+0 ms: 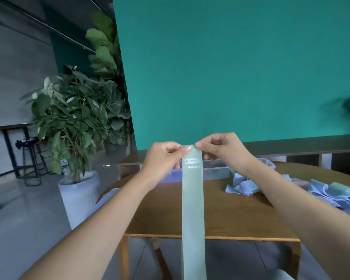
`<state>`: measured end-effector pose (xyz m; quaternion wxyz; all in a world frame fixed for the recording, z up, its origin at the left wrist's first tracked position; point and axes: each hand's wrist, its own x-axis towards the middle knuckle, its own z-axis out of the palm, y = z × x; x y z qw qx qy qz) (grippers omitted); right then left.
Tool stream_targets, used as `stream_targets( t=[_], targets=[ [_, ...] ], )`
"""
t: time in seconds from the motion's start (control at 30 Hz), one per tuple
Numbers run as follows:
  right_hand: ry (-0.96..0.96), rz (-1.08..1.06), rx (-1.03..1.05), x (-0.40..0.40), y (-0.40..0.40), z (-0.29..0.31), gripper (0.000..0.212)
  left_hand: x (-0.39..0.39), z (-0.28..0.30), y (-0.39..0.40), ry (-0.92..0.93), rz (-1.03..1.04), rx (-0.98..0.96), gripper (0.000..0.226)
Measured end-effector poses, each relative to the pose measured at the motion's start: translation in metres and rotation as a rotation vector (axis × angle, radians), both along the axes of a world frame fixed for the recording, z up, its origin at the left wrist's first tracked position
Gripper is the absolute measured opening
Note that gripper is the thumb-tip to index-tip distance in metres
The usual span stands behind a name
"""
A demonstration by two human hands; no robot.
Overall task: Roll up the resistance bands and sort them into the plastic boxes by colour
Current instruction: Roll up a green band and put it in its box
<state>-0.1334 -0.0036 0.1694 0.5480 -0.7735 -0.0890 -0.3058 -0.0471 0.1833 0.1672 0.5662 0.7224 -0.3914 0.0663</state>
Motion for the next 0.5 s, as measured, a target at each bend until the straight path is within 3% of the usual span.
stream_targets(
  t=[0.2,0.5],
  targets=[
    [0.148,0.009,-0.042,0.042,-0.006,-0.047,0.011,0.040,-0.054,-0.003,0.072,0.029,0.056,0.010],
    [0.273,-0.042,-0.079,0.112,-0.043,-0.121,0.011,0.102,-0.124,-0.036,0.158,0.101,0.139,0.011]
  ],
)
